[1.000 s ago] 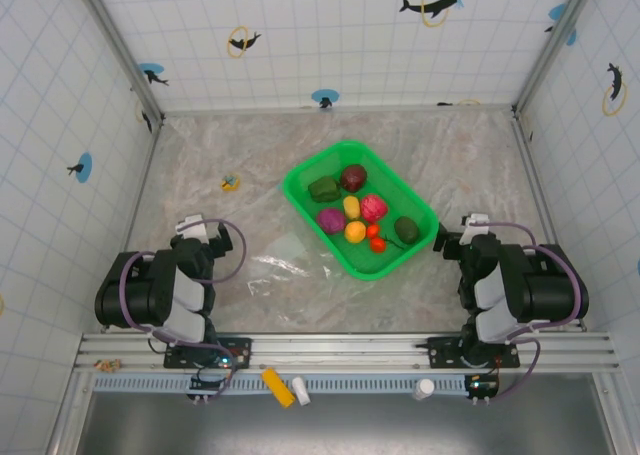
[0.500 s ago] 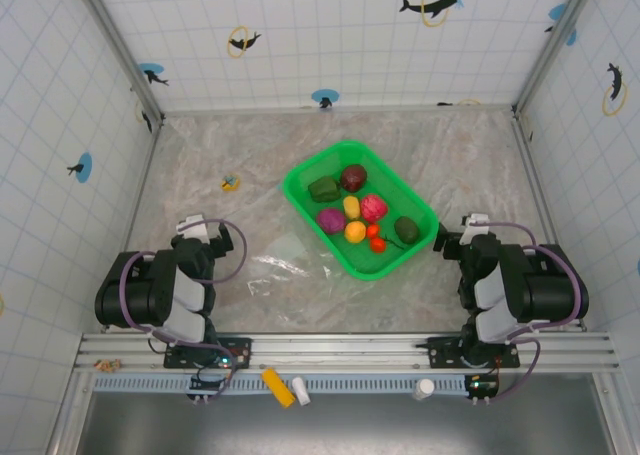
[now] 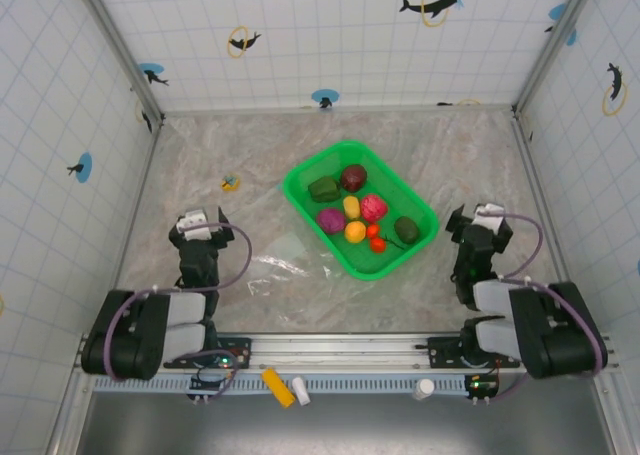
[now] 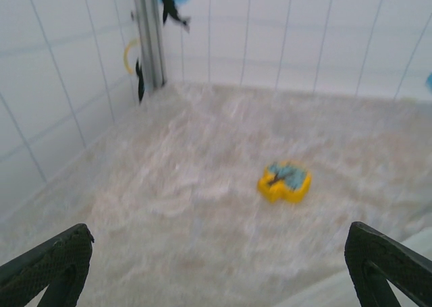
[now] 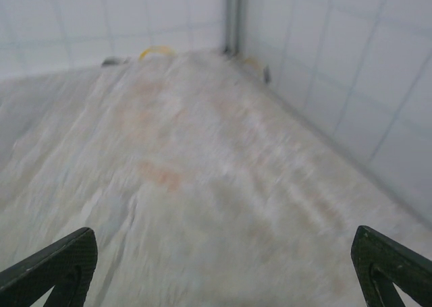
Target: Place the food in the zip-top bag and seal the zipper
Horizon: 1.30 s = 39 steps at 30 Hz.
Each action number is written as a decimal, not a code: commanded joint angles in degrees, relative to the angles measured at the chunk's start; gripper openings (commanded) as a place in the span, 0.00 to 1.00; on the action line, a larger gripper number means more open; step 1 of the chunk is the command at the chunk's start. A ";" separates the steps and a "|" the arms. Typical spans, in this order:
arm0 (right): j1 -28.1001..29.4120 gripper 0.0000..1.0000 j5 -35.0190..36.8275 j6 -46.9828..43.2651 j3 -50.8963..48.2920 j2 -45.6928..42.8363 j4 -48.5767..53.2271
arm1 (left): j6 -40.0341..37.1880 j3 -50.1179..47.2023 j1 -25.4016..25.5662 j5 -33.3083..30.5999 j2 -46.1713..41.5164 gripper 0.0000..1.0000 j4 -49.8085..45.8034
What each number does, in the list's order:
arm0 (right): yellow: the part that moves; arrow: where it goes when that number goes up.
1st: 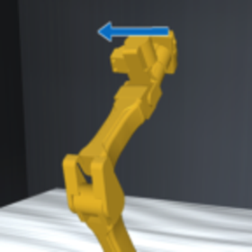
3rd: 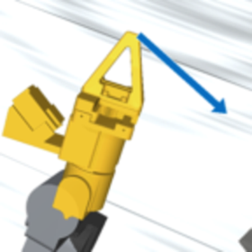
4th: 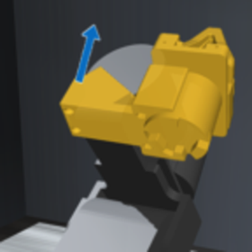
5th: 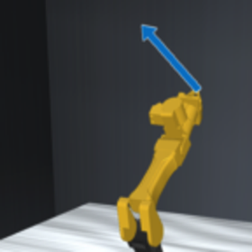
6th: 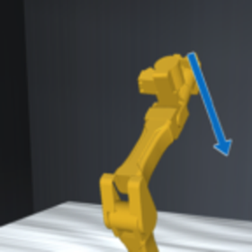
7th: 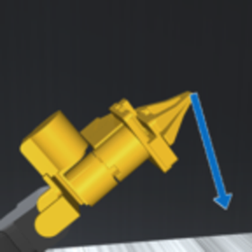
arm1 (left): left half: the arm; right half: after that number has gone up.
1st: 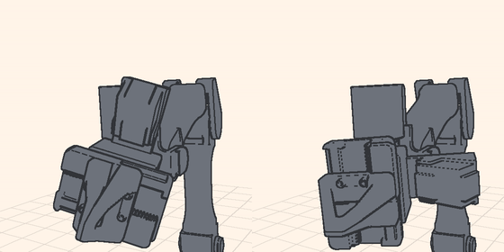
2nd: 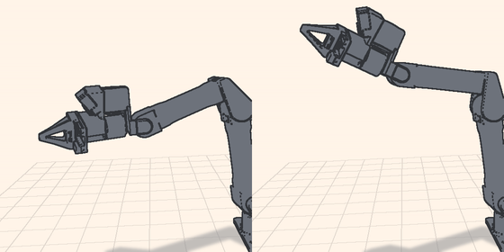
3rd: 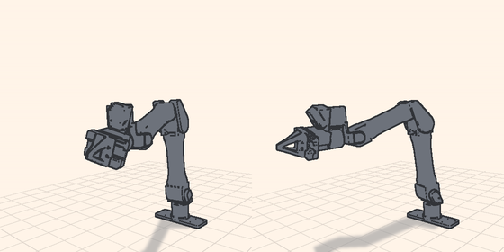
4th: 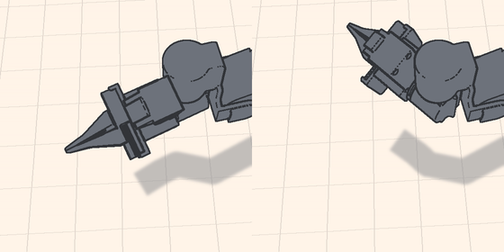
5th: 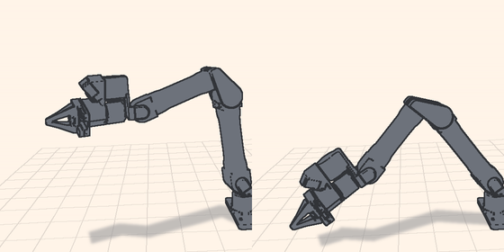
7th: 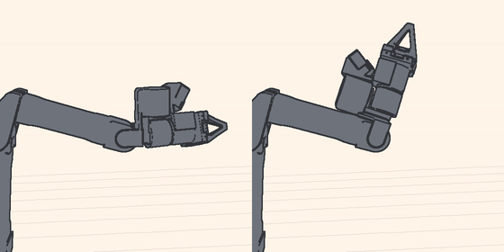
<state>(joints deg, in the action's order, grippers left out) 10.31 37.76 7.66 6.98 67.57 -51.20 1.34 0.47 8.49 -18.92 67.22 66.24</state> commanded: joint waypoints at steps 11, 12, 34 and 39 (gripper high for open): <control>17.63 1.00 -2.62 13.80 33.86 -17.75 53.40 | 0.39 39.83 29.84 -6.36 -11.26 0.98 -55.23; 20.80 1.00 -2.87 12.53 38.56 -15.41 58.92 | 3.02 43.15 30.51 -6.72 -9.74 0.98 -59.14; 20.36 1.00 -34.54 53.16 22.52 -27.25 78.91 | 17.28 90.77 11.15 43.79 47.81 0.95 -81.09; 20.49 0.98 -41.38 56.00 17.11 -24.77 71.47 | 18.27 91.43 12.18 50.15 50.36 0.90 -80.04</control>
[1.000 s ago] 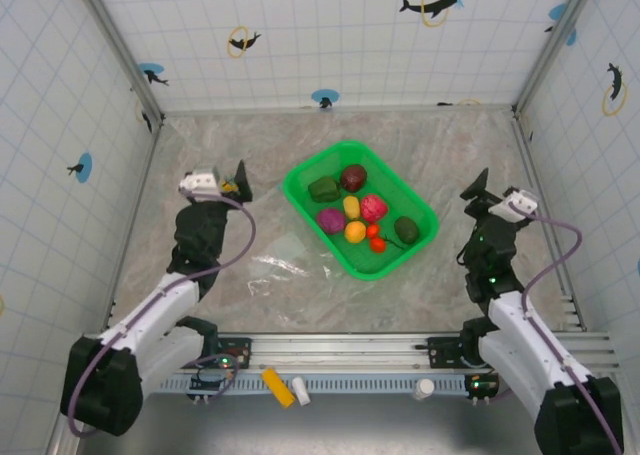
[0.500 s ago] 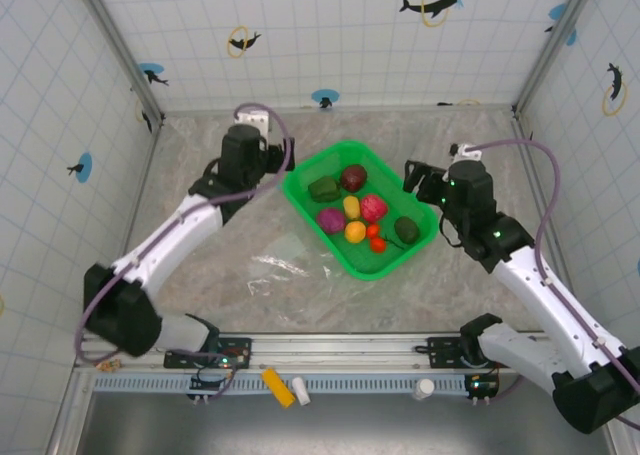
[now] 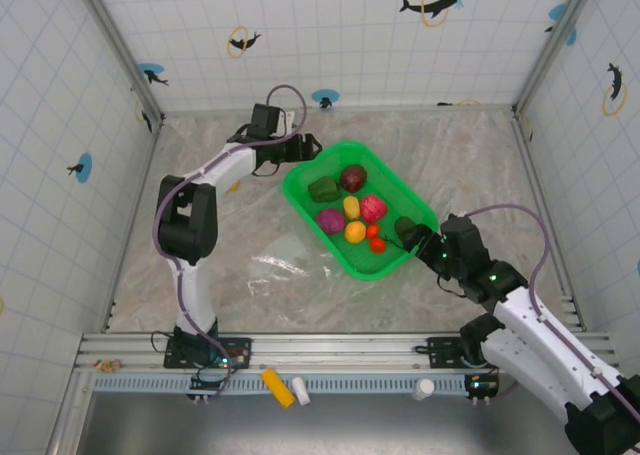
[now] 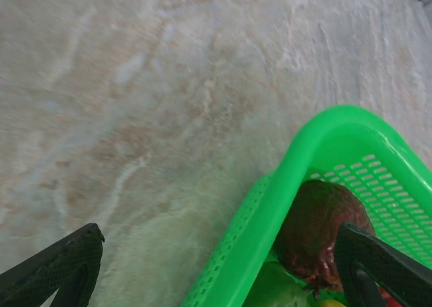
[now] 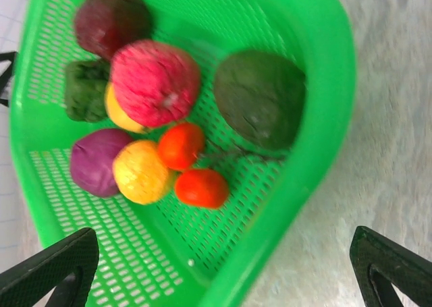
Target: Place the food in the zip-top bag and seal the zipper
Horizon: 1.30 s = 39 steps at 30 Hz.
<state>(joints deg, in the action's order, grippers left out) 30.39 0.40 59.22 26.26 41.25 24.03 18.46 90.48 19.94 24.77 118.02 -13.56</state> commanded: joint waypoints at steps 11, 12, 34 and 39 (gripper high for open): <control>-2.09 0.93 -5.85 -5.60 4.03 16.20 -7.43 | 0.95 -11.37 1.51 11.12 -4.48 0.87 2.93; -3.30 0.93 -6.06 -6.69 4.96 17.63 -7.39 | 1.06 -12.76 1.54 11.13 -5.25 0.86 3.12; -20.08 1.00 1.98 -22.64 47.74 62.04 2.94 | 17.47 -32.41 9.78 8.17 -17.52 0.78 22.99; -22.54 1.00 10.56 -25.13 47.50 60.90 5.52 | 19.96 -33.45 11.72 3.64 -18.27 0.82 24.53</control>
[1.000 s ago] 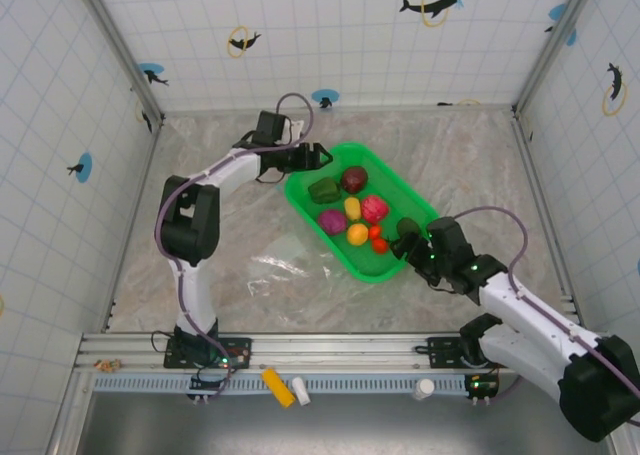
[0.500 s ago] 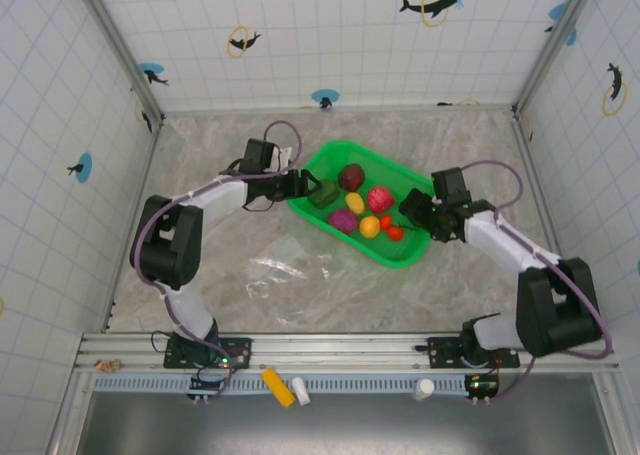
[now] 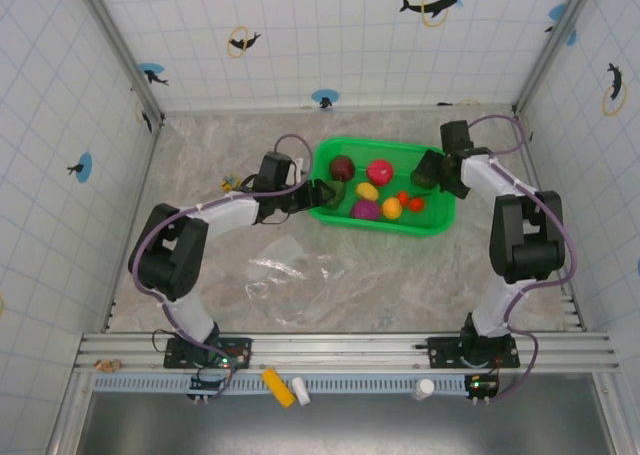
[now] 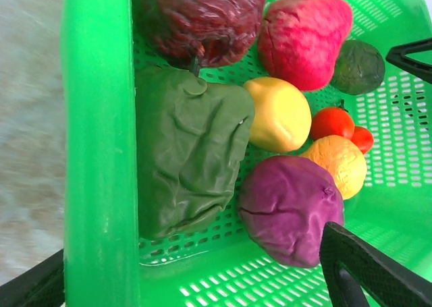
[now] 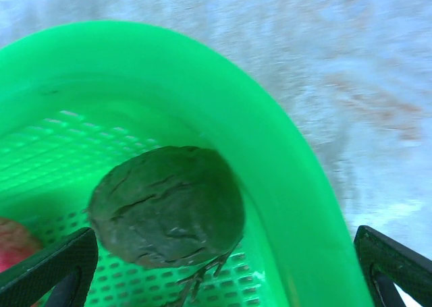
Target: Place the food in the zip-top bag and seal the zipper
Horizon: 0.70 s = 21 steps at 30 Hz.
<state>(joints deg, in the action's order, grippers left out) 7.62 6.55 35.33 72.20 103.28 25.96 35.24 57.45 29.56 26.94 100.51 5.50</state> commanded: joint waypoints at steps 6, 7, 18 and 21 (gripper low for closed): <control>-0.06 1.00 13.33 -6.39 -4.63 -10.40 -2.03 | -1.10 -0.61 2.10 -11.84 -7.95 0.88 -2.32; -0.11 1.00 14.31 -6.77 -4.79 -11.41 -2.50 | -1.84 -0.65 2.01 -13.61 -9.44 0.89 -3.57; 5.30 1.00 18.83 -9.62 -4.53 -19.61 -4.11 | 7.54 -6.54 -6.57 -27.29 -25.48 0.91 -20.81; 11.28 1.00 14.34 -13.71 -7.31 -24.72 -7.76 | 12.19 -12.25 -15.12 -23.63 -29.90 0.89 -23.99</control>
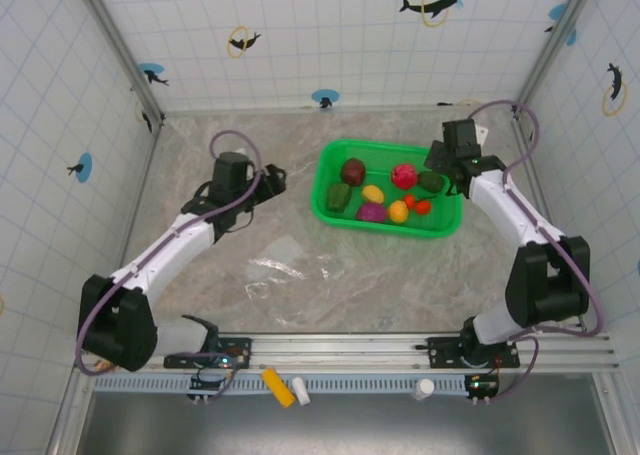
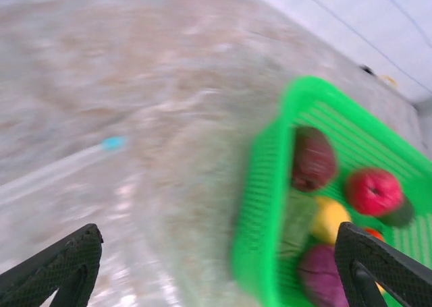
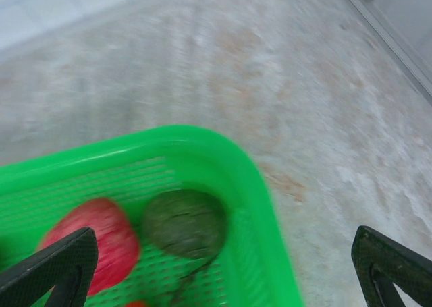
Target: Place the food in the zip-top bag and seal the zipper
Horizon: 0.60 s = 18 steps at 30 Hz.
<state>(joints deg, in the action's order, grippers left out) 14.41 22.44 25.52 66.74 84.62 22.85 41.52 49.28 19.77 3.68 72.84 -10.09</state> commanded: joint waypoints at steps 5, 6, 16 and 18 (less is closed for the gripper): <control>14.31 1.00 -15.50 -5.13 -4.62 -9.67 -8.02 | 9.54 -13.36 -12.83 2.68 -8.49 0.88 -10.07; 16.54 1.00 -15.67 -5.41 -4.48 -9.50 -7.52 | 9.82 -14.03 -12.83 1.95 -9.23 0.88 -11.20; 30.38 1.00 -10.18 -8.29 -5.11 -8.51 -5.30 | 12.84 -19.69 -15.26 -2.41 -13.22 0.90 -17.22; 30.74 1.00 -10.33 -8.14 -6.18 -8.89 -5.65 | 12.76 -20.87 -15.90 -0.96 -14.09 0.91 -16.92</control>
<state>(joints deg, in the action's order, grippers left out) 44.75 10.76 18.33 62.59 75.70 16.88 52.77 29.98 4.69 2.48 60.18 -24.71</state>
